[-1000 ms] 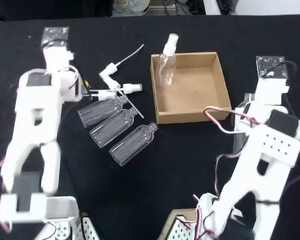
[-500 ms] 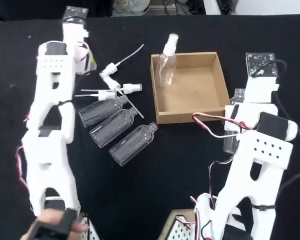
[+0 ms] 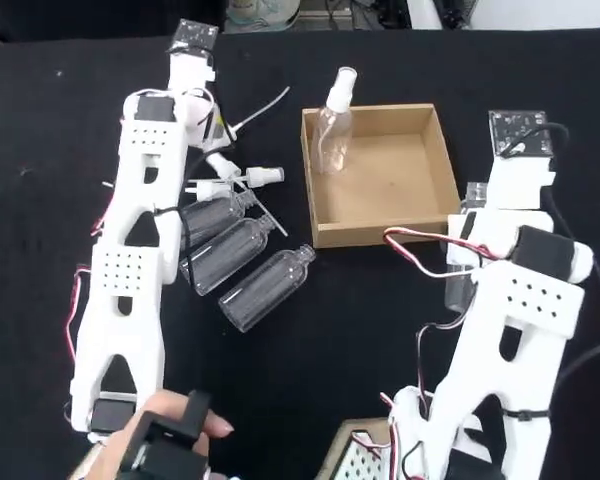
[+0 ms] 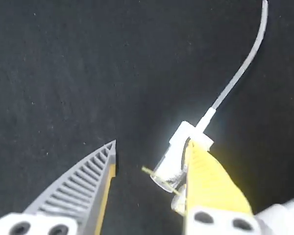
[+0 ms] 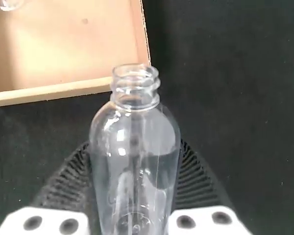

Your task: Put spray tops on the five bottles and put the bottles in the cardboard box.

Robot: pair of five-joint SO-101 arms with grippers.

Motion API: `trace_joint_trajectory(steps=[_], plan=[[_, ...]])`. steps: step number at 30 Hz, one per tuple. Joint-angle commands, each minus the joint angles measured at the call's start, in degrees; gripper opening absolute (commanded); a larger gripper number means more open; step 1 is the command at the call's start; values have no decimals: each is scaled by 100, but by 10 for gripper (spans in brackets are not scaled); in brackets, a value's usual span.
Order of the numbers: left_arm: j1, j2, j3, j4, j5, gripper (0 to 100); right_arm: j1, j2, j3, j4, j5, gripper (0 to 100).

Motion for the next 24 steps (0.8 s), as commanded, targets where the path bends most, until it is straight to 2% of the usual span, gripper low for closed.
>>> trace_joint_trajectory(steps=[1,7,14,24], plan=[[92,255,-681,-123,-62,223,-105,-242,-13,26,-35,11],[75,571,-963,-273,-35,223,-105,-242,-13,9,-35,11],[84,492,-2264,554,-26,224,-105,-242,-13,26,-35,11],[268,633,-1613,9,-62,225,-105,-242,-13,26,-35,11]])
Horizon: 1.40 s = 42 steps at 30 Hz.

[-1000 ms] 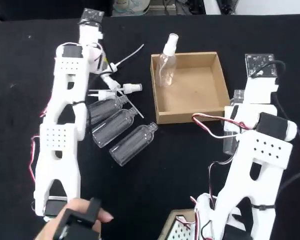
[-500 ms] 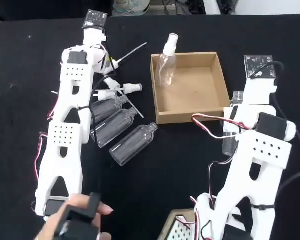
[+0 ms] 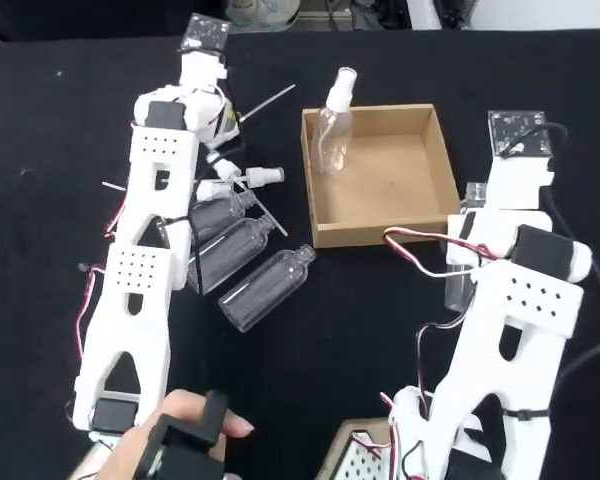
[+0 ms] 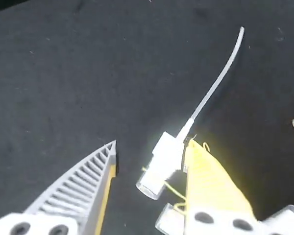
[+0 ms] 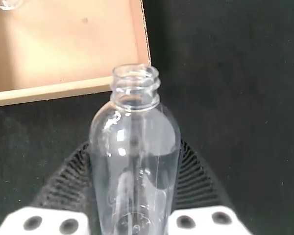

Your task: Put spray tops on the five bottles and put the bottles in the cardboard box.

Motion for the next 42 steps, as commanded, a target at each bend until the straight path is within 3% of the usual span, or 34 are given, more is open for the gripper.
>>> trace_joint_trajectory(steps=[1,16,22,28,42], plan=[[48,-79,-57,-176,-53,225,-97,-242,-13,35,-35,11],[-4,422,233,-308,-334,225,-105,-242,-13,149,-44,11],[-259,440,171,44,-466,225,-105,-259,-13,141,-44,11],[-576,484,171,-114,-738,225,-229,-259,-13,114,-44,11],[-207,510,207,-97,-738,220,-448,-242,-4,149,-44,11]])
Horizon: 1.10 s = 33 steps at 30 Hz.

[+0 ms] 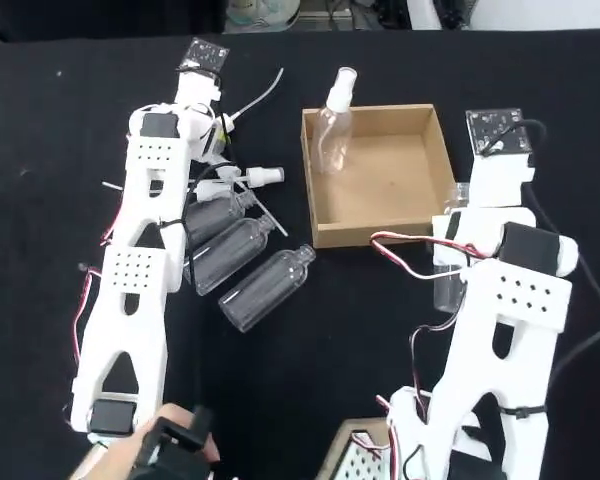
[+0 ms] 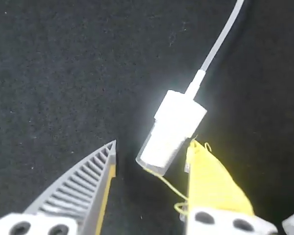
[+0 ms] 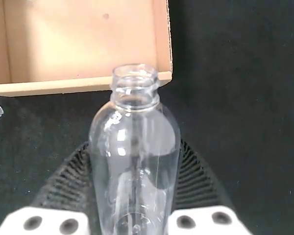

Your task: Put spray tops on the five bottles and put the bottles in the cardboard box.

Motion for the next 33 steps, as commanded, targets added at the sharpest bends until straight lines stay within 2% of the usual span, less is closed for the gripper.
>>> trace_joint_trajectory(steps=[1,5,12,16,20,22,33], plan=[[66,-18,-57,-26,-70,220,-53,-242,-22,53,-44,11],[40,-18,-57,-18,-237,216,-44,-268,171,44,-35,11],[-66,-18,-75,0,-431,61,-44,-277,382,-79,-9,11],[-154,-88,-154,519,-431,58,-44,-268,374,-123,0,11],[-426,-35,-971,1240,-431,57,-53,-268,382,-123,-9,11],[-611,-123,-971,1565,-431,57,-70,-268,391,-123,0,11],[-1657,-1653,-936,3305,-589,57,-88,-277,391,-123,-35,11]])
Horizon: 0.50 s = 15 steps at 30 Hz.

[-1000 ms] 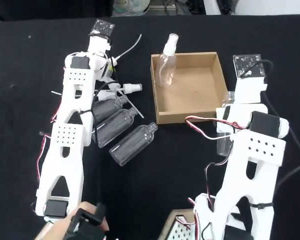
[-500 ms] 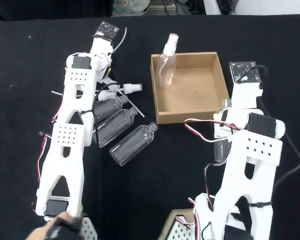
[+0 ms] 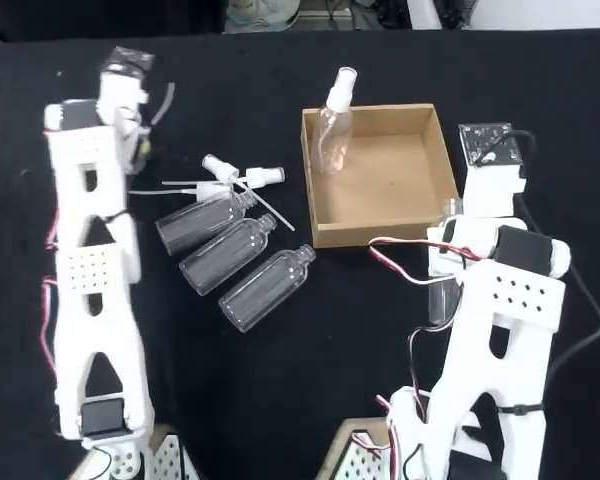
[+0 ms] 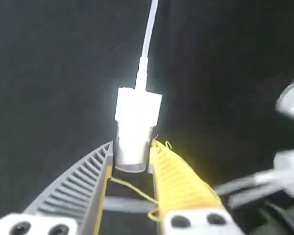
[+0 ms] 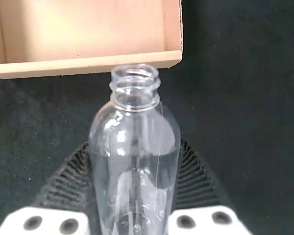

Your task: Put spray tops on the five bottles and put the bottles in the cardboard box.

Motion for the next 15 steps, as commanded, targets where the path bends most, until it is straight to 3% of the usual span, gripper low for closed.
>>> trace_joint_trajectory(steps=[1,8,15], plan=[[-470,-1248,-251,554,-53,57,-88,-286,-48,-123,-35,11],[-1200,-2198,207,580,-35,57,-88,-813,-180,176,-18,11],[-1604,-4730,3327,580,149,57,-105,-1789,75,299,-18,11]])
